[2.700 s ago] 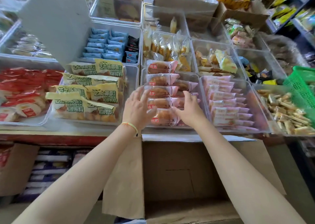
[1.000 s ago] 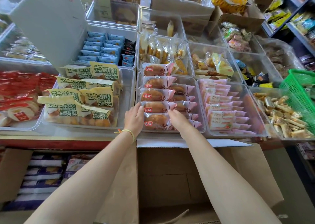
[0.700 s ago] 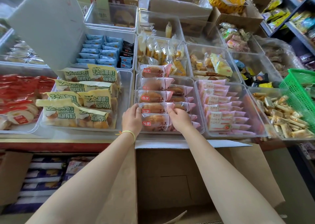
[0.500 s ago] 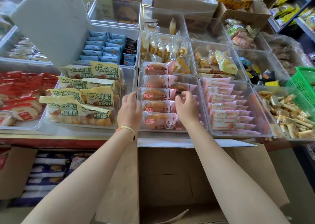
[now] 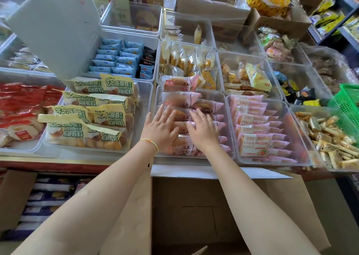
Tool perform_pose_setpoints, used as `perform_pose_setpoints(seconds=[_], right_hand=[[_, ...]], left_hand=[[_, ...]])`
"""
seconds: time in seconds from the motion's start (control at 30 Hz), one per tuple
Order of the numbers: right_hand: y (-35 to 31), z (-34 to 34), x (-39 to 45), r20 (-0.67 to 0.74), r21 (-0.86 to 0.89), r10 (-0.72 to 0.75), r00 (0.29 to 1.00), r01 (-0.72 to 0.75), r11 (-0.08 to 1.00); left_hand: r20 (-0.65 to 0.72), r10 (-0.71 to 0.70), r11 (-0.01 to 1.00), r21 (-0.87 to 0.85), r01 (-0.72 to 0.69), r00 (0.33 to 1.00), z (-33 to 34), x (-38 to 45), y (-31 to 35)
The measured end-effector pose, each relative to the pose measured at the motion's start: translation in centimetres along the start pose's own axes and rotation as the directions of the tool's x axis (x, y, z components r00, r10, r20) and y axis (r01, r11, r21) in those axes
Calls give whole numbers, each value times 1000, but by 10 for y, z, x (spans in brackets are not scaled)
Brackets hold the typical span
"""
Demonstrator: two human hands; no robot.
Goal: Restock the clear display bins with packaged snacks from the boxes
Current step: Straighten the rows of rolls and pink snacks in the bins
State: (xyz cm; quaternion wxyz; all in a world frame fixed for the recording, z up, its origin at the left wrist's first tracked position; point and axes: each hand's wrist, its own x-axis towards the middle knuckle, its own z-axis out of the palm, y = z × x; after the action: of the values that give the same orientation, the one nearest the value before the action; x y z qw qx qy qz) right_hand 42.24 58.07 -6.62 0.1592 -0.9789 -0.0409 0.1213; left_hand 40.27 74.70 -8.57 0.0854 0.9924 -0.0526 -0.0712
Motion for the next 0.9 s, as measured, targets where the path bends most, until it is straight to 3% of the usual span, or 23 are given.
perform_pose_setpoints(seconds=[0.13,0.27,0.37,0.6,0.9], right_hand=[[0,-4,6,-9,43,9,1000,-8,999],[-10,-28,20,-204,318,65,977,4,948],[-14,-48,33,-112,423,124,986,-66,904],[-21,-50,51,86,353,32,996,-60,934],[-19,-27,54,-55,263,15,998,0,965]], left_hand=[[14,2,1000,-30,-1,1000,-3,1,1],[-44,-10,998,-62,8,999,-10,2,3],[-87,-65,993,-102,56,994,-15,11,4],[-23,-76,996,-47,75,997,-10,26,2],[6,-103,991,-82,103,995,-8,27,0]])
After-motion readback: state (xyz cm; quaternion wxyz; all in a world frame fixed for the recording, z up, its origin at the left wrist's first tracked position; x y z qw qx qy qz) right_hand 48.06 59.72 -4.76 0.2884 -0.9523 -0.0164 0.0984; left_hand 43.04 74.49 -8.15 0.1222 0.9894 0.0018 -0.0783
